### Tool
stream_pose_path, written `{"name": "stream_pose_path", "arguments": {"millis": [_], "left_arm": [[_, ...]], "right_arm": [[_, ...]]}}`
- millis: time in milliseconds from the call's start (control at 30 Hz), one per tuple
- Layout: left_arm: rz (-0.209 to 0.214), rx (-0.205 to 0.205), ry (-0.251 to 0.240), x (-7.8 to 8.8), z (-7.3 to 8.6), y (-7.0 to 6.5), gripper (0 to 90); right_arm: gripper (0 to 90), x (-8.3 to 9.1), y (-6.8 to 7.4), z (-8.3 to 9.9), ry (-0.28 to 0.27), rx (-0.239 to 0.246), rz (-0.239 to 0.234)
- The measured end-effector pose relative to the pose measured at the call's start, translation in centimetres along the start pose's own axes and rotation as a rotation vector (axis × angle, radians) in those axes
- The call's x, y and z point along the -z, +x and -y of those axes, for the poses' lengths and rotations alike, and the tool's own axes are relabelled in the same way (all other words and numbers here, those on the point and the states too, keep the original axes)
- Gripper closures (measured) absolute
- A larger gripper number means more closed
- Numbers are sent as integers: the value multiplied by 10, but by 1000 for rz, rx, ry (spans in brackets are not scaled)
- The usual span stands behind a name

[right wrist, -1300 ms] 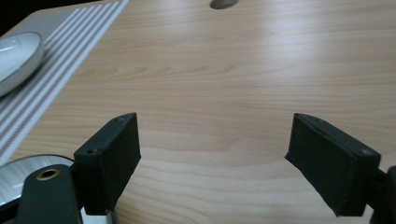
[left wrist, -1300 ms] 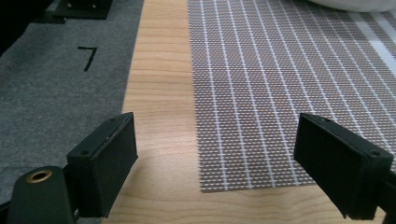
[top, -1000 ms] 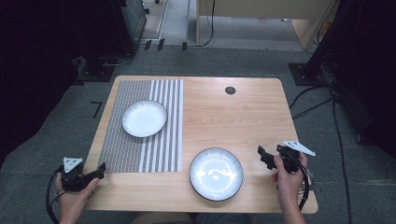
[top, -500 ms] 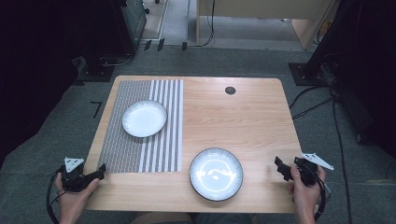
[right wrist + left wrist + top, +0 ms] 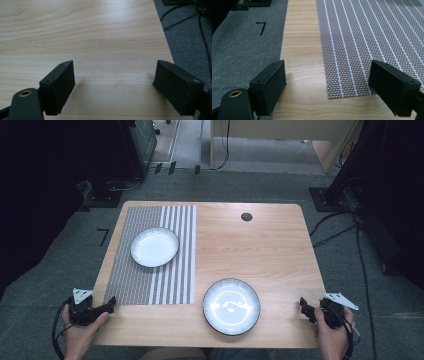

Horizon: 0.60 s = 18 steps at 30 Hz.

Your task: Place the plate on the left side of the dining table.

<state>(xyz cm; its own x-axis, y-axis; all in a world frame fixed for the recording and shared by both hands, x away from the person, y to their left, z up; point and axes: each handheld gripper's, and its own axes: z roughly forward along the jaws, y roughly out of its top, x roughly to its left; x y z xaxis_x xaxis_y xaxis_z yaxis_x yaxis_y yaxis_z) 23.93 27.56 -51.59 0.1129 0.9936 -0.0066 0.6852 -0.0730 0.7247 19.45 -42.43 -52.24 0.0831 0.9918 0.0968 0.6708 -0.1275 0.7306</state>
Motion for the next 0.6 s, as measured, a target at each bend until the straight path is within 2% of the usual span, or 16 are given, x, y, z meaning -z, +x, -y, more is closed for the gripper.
{"name": "stream_pose_path", "arguments": {"millis": [67, 100, 600], "left_arm": [[-1, -1, -2, 0, 0, 0, 144], [-1, 0, -3, 0, 0, 0, 145], [1, -1, -12, 0, 2, 0, 150]], "right_arm": [[158, 0, 3, 2, -5, 24, 23], [146, -1, 6, 4, 1, 59, 38], [136, -1, 7, 4, 4, 56, 41]]}}
